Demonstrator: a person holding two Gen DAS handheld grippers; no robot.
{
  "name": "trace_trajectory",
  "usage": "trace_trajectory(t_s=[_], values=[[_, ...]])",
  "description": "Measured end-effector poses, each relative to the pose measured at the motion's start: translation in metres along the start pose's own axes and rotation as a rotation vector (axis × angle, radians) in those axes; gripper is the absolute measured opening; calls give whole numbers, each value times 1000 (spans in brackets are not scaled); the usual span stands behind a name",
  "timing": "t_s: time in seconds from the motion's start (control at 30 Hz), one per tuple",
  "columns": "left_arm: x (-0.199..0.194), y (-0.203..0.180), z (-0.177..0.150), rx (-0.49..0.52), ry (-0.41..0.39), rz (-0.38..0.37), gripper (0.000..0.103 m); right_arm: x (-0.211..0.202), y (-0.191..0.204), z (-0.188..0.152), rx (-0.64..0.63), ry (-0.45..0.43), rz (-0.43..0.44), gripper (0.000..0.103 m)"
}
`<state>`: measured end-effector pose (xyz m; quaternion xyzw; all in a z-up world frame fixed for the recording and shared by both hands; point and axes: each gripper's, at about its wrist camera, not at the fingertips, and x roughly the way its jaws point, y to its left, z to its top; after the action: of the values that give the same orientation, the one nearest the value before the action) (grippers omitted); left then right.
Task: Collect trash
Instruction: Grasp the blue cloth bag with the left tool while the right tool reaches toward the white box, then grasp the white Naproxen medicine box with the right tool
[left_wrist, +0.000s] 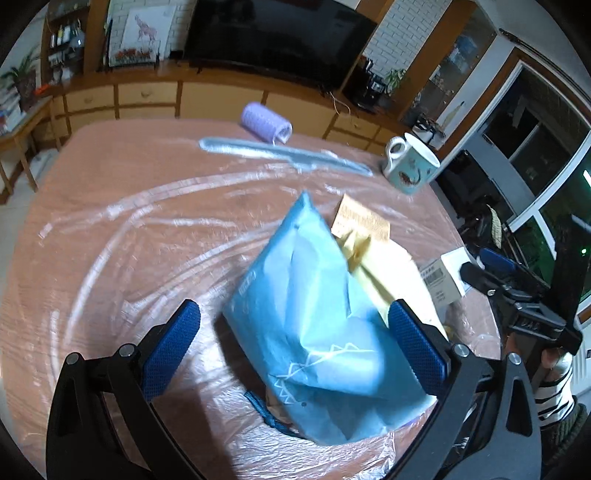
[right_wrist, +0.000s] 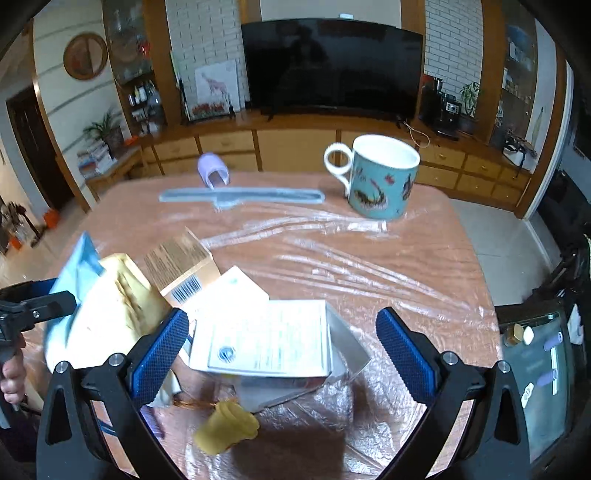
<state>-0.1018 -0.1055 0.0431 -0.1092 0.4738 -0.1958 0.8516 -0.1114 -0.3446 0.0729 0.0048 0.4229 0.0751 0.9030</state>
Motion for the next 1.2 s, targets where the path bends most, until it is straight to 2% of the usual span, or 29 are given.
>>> trace_trajectory(t_s=[0.3,0.53,0.6,0.77,0.87,0.93,0.97,1.03,1.2], values=[[5,9,-8,-43,37,-45,98,9,-1,-7,70,43,64,99],[0,5,-10,-18,31,-25,98,-5,7,-12,68,10,0,99],[0,2,-12,-5,35,-23,98,-8,9,-12,73,7,6,99],[11,3,-16,-5,57,-6,98,5,16,-14,54,53,-30,99],[16,6,-19,-7,71,4,98,14,14,-20,81,88,-19,99],[18,7,-20,-3,78,0,89,19,11,-24,97,94,-14,93],[19,7,-21,-5,82,-12,87,21,7,-26,120,97,14,87],[18,6,-22,2,82,-24,77,21,-1,-29,170,90,67,86],[11,-1,-20,45,70,-8,66,15,-6,-29,182,74,92,84]])
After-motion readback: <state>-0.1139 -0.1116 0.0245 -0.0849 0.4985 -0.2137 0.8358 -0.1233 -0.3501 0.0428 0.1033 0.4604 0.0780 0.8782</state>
